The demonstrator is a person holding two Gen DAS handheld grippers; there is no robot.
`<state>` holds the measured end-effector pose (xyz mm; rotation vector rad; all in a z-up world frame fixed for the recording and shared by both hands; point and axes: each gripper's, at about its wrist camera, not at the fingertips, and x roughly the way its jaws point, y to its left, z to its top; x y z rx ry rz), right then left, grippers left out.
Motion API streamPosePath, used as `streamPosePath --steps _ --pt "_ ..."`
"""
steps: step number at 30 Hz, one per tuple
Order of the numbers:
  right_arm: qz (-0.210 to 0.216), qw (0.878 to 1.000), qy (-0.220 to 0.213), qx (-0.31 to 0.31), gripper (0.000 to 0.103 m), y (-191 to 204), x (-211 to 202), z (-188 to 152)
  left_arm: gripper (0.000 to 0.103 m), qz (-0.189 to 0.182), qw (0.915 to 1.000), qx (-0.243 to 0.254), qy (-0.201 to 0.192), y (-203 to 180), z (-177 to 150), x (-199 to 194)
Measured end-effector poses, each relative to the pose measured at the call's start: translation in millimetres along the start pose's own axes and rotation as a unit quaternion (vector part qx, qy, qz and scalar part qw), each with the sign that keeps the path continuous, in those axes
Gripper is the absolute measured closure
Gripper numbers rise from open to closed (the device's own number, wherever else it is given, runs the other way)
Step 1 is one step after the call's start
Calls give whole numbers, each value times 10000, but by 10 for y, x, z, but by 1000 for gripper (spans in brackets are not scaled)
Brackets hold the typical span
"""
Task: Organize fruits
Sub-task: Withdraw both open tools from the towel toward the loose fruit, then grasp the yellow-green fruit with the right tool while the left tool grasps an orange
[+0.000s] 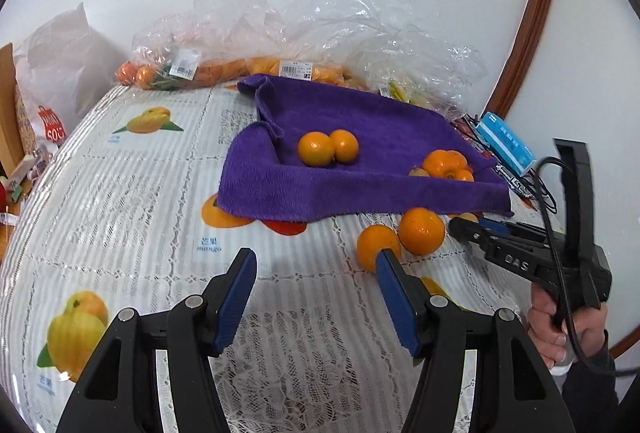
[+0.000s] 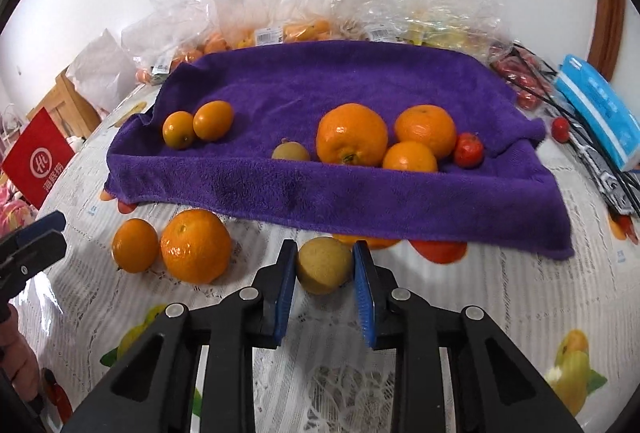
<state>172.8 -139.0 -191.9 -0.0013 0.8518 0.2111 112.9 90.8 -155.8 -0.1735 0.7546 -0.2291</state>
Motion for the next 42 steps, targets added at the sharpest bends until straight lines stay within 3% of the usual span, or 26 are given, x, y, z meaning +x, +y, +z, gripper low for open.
streamPosePath --steps 8,16,23,25,27,30,35,42 --pt "24 9991 -416 10 75 -38 -422 -221 43 33 9999 -42 150 -63 -15 81" --pt "-324 9978 -492 313 75 -522 -735 -413 43 -23 9996 135 237 -378 16 261" --pt "-512 9950 -598 620 75 -879 -905 -564 44 149 9986 63 495 -507 82 507" --pt "-563 9944 -606 660 75 -949 -912 -586 48 304 9979 94 555 -538 102 573" --pt "-607 9938 -609 704 75 -1010 -910 -607 59 364 9974 89 609 -559 107 623" --pt "-621 9932 -638 755 75 -1072 -906 -606 72 529 9964 243 613 -620 119 660" --pt "-565 9926 -764 759 75 -1088 -893 -513 72 418 9970 147 629 -566 138 634" --pt "-467 9923 -1021 525 75 -997 -841 -188 72 371 9987 -62 347 -438 347 466"
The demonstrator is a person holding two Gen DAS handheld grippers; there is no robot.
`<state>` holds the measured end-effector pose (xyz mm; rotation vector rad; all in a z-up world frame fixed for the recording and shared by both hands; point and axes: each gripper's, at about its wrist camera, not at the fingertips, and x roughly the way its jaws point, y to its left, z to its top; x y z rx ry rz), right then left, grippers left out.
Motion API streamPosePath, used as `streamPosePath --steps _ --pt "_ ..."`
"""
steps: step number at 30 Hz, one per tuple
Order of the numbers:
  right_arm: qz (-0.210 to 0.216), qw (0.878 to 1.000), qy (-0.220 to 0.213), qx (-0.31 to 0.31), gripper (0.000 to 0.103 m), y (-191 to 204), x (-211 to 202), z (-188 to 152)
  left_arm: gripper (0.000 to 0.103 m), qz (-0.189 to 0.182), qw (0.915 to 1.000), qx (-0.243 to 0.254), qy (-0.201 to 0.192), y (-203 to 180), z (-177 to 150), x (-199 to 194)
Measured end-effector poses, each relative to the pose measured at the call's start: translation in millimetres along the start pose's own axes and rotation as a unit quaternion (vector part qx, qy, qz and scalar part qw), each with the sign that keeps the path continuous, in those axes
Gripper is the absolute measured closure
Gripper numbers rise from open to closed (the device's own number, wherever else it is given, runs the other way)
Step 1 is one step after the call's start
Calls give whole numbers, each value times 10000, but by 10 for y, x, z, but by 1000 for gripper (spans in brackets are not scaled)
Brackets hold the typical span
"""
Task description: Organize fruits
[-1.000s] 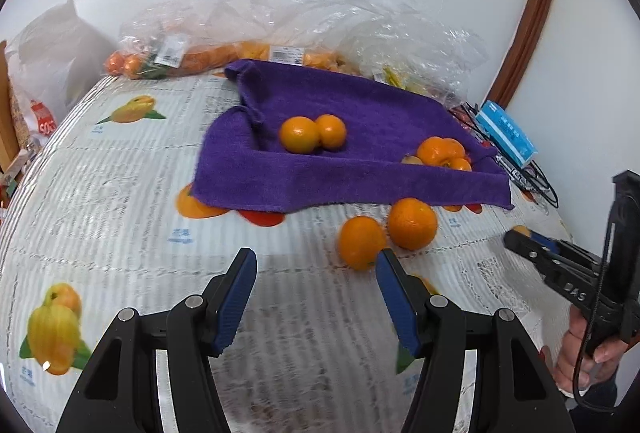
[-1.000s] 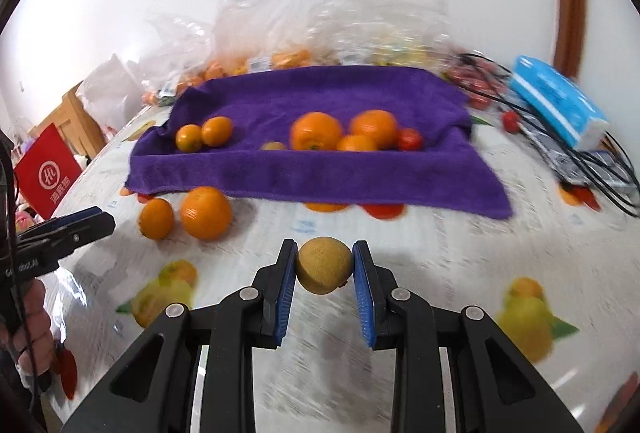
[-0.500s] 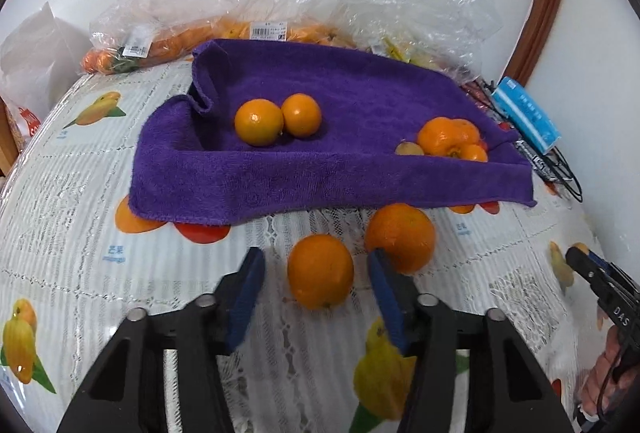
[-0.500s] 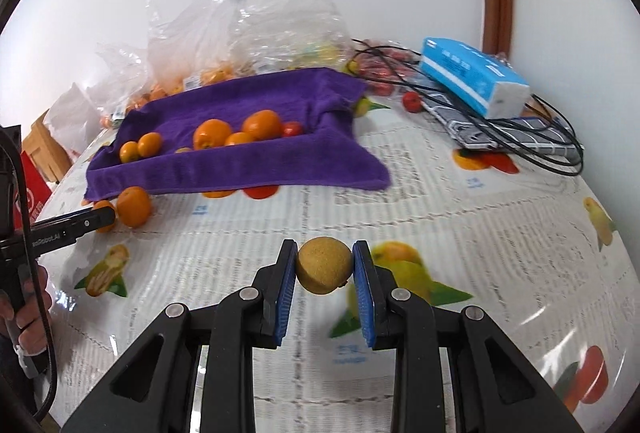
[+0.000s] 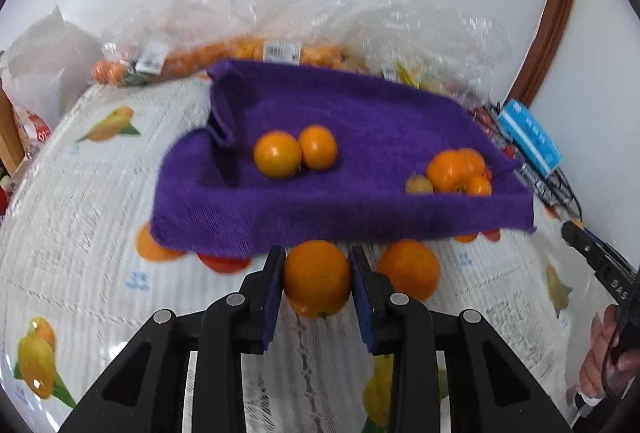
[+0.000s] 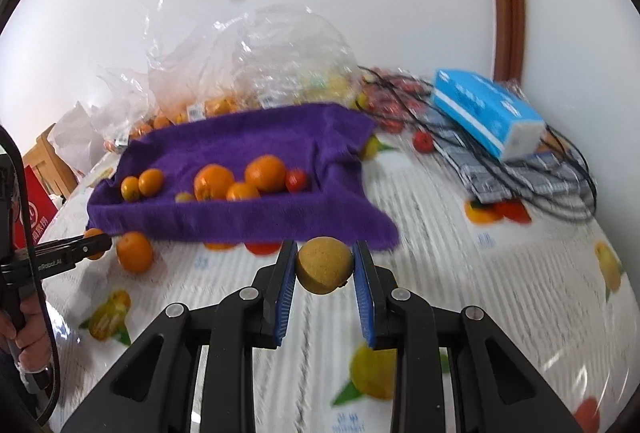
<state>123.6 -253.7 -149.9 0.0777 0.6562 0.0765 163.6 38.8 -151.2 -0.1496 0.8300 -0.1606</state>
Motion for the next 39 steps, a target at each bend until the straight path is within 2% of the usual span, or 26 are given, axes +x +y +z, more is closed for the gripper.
streamPosePath --steps 6,14,18,21,24,26,29,33,39 --pt "101 9998 -46 -137 75 96 197 305 72 -74 9997 -39 -235 -5 238 -72" --pt "126 9998 87 -85 75 162 549 587 72 -96 9991 18 -420 -31 525 96" --pt "-24 9997 197 -122 75 199 792 601 72 -211 9987 -70 -457 -28 581 212" --pt "23 9993 343 -147 75 214 911 555 72 -193 9990 -88 -403 -22 558 296" --pt "49 9993 303 -211 74 232 937 527 72 -164 9991 -88 -381 -5 542 326" --pt "72 9994 266 -203 64 232 917 519 72 -151 9989 -118 -417 17 541 309" --pt "201 9997 103 -84 55 221 834 499 72 -168 9988 -157 -439 45 539 289" --pt "316 9994 14 -111 54 328 728 477 72 -77 9987 -161 -467 78 523 243" --pt "529 9976 178 -399 54 717 635 381 72 50 9987 -317 -396 241 480 177"
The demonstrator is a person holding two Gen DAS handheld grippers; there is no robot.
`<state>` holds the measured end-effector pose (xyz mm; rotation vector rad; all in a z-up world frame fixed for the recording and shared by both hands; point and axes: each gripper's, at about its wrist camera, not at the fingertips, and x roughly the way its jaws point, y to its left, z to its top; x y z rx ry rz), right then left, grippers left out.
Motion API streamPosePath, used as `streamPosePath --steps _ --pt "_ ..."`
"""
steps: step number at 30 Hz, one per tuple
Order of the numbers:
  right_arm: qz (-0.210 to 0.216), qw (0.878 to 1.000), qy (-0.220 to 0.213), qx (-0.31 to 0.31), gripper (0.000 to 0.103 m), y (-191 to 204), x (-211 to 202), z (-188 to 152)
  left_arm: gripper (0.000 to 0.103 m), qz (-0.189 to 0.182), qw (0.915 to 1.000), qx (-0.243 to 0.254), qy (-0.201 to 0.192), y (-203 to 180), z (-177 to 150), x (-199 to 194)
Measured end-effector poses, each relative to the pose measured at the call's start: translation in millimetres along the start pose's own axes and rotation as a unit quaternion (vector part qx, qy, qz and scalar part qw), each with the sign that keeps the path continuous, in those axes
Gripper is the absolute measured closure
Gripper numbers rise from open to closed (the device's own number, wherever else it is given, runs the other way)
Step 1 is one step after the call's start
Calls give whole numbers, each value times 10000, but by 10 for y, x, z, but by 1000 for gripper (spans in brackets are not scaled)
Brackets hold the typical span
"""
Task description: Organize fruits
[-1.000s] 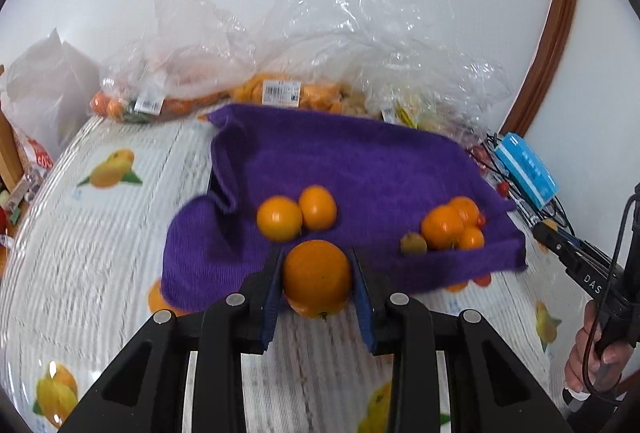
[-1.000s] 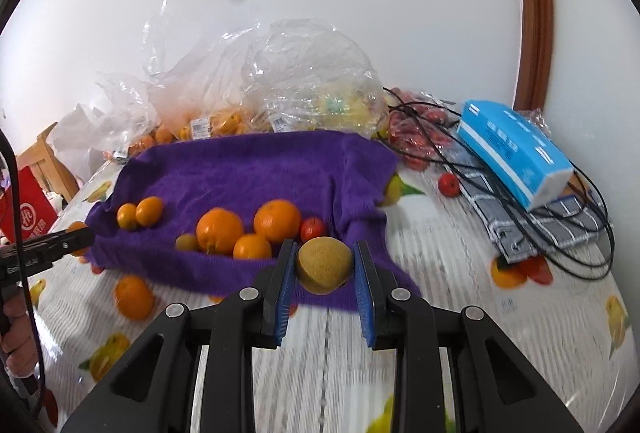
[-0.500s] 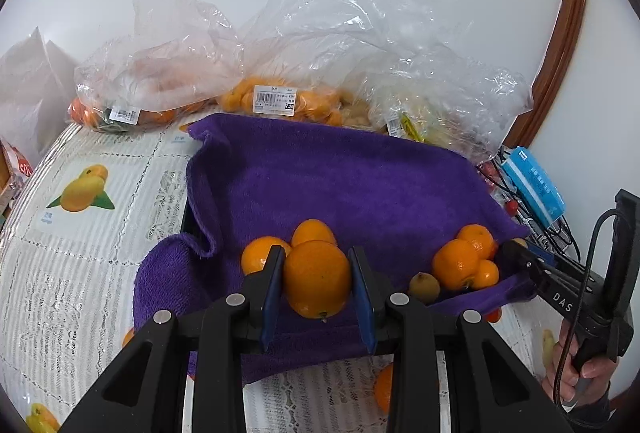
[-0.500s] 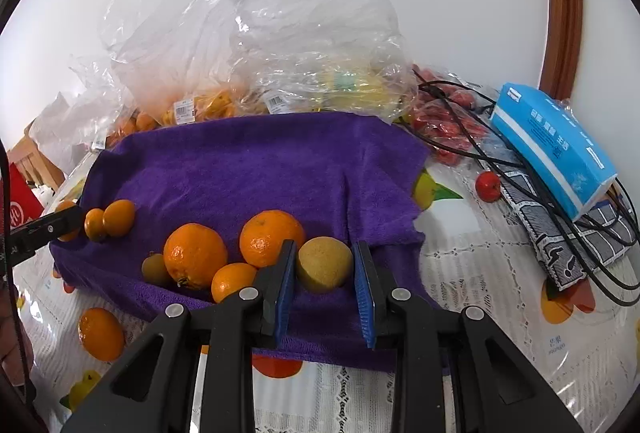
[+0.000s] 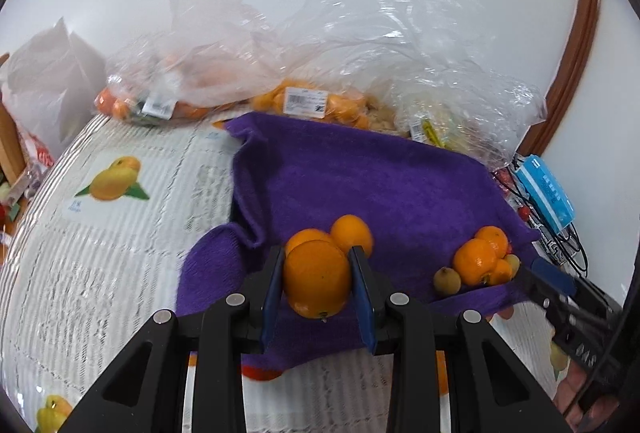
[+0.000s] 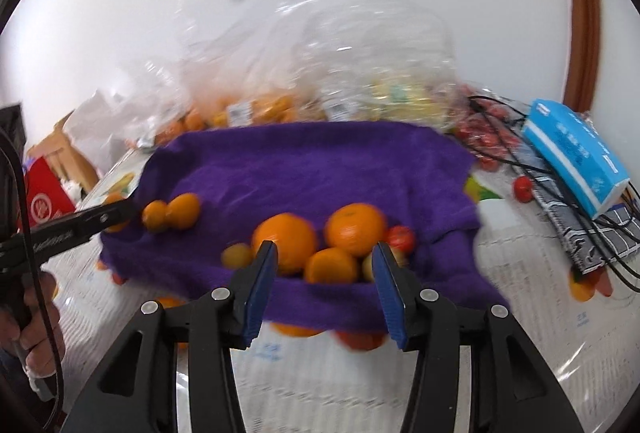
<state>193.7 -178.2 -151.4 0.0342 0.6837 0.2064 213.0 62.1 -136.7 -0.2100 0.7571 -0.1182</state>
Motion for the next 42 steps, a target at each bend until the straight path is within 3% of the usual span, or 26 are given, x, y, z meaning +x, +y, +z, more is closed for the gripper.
streamPosePath --steps 12,21,23,24,32,42 --pt "631 9968 476 -88 53 686 24 -268 72 150 9992 -366 -116 500 -88 -266" --pt "404 9956 813 -242 49 958 221 -409 72 -40 9983 -549 -175 645 -110 -352" --pt "382 9952 853 -283 62 988 257 -424 72 -64 9983 -538 -194 638 -112 -361" --pt "377 9951 866 -296 62 1001 268 -428 72 -71 9984 -530 -199 634 -114 -364" --pt "296 9969 706 -165 62 872 87 -415 72 -186 9987 -427 -188 568 -127 -357" --pt "-136 9996 207 -150 62 471 -245 -137 72 -217 9996 -120 -95 311 -107 -261"
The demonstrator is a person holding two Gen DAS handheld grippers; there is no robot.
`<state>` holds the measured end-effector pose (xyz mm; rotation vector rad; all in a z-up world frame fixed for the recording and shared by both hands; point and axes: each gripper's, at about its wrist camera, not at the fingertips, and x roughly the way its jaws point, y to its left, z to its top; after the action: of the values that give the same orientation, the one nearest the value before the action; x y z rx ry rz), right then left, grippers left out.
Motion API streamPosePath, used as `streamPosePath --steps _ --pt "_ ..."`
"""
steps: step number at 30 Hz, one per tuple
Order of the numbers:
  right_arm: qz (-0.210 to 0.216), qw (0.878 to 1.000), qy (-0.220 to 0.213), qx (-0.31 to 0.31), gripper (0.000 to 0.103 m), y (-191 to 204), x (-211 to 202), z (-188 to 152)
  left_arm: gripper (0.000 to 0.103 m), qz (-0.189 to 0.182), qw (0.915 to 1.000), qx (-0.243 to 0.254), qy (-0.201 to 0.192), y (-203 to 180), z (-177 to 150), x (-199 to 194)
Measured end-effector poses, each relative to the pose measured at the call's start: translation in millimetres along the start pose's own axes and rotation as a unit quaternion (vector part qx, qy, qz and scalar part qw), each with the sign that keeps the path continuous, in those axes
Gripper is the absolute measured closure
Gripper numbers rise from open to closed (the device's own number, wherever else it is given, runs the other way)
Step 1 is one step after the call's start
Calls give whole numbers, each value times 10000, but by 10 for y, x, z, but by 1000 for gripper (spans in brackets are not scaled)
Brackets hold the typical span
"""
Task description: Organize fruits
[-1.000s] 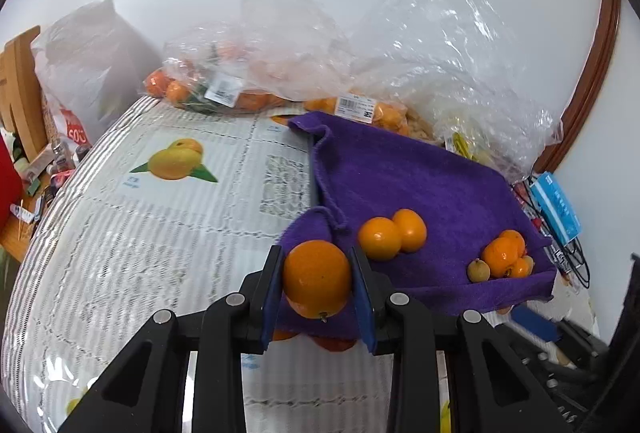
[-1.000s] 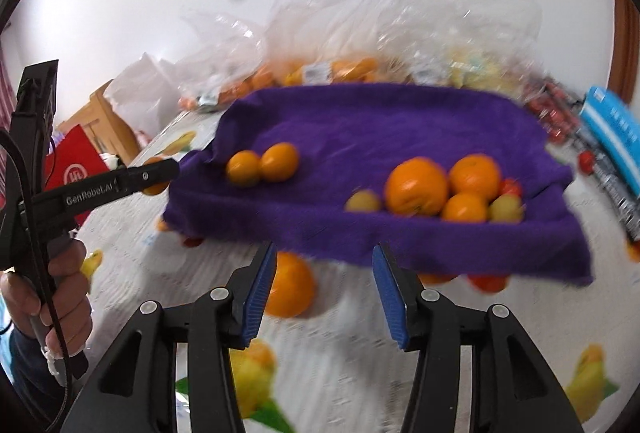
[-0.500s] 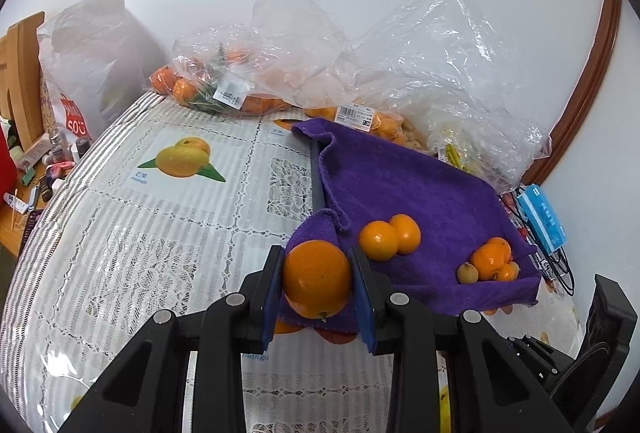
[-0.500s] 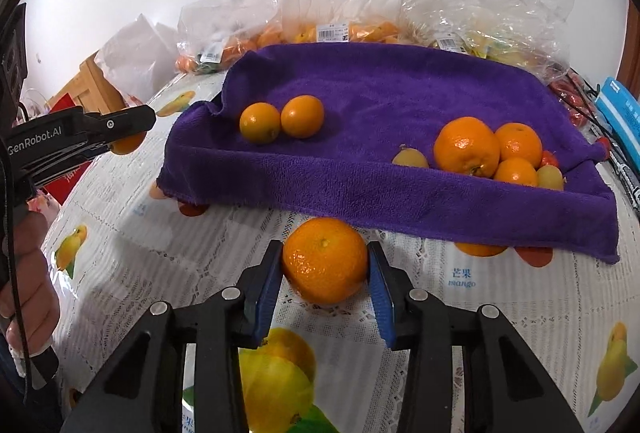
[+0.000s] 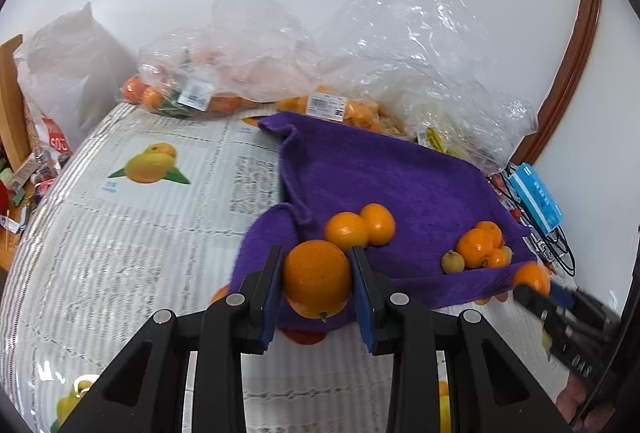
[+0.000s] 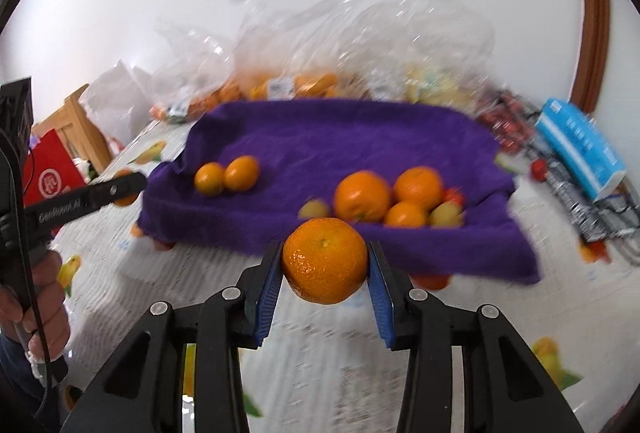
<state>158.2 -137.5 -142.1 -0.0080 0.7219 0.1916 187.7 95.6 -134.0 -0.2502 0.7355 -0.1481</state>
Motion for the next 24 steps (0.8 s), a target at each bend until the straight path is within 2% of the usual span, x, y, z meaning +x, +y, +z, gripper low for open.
streamPosePath --steps 4,10,15,21,24 --pt "-177 9997 -136 38 62 -179 8 193 72 -39 10000 74 45 -137 77 81" --pt "-55 9985 -421 352 62 -377 114 559 72 -68 9996 270 -4 -403 274 214" --pt "-67 9979 -567 292 62 -430 196 764 72 -123 9994 297 -93 -574 387 383" --pt "-92 9975 -596 359 62 -548 359 766 72 -32 9989 465 -79 -679 293 587" --pt "-100 9980 -429 445 62 -645 483 694 72 12 9985 554 13 -687 237 653"
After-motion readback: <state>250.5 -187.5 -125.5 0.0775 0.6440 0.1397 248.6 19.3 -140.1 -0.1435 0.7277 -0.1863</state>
